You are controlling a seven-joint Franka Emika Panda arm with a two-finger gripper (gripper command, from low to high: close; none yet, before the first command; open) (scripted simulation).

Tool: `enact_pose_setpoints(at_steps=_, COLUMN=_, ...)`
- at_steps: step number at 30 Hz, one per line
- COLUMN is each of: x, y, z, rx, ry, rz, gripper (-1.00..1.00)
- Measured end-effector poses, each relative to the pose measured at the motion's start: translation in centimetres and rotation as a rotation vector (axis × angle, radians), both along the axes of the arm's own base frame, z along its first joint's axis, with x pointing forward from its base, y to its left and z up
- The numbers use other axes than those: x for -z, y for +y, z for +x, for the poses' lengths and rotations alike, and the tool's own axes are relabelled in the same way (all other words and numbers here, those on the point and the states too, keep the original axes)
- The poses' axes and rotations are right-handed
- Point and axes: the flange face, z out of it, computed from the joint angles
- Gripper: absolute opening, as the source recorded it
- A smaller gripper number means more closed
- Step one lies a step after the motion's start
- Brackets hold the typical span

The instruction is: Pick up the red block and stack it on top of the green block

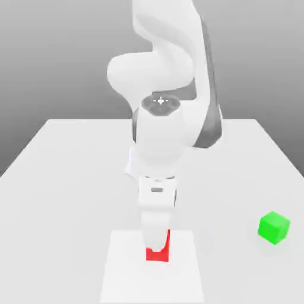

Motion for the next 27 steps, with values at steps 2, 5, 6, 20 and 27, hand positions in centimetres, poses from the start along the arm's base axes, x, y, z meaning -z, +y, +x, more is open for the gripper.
enact_pose_setpoints(at_steps=2, x=0.8, y=0.0, z=-0.1, rx=0.0, ry=0.0, rz=0.0, gripper=-1.0)
enact_pose_setpoints(at_steps=5, x=0.8, y=0.0, z=-0.1, rx=0.001, ry=0.002, rz=0.001, gripper=-1.0)
enact_pose_setpoints(at_steps=6, x=0.8, y=0.0, z=-0.1, rx=0.001, ry=0.003, rz=0.001, gripper=-1.0)
enact_pose_setpoints(at_steps=20, x=-6.4, y=7.1, z=0.3, rx=-0.008, ry=0.004, rz=0.001, gripper=-1.0)
enact_pose_setpoints(at_steps=27, x=-8.7, y=29.2, z=-8.7, rx=-0.264, ry=0.003, rz=0.0, gripper=-1.0)
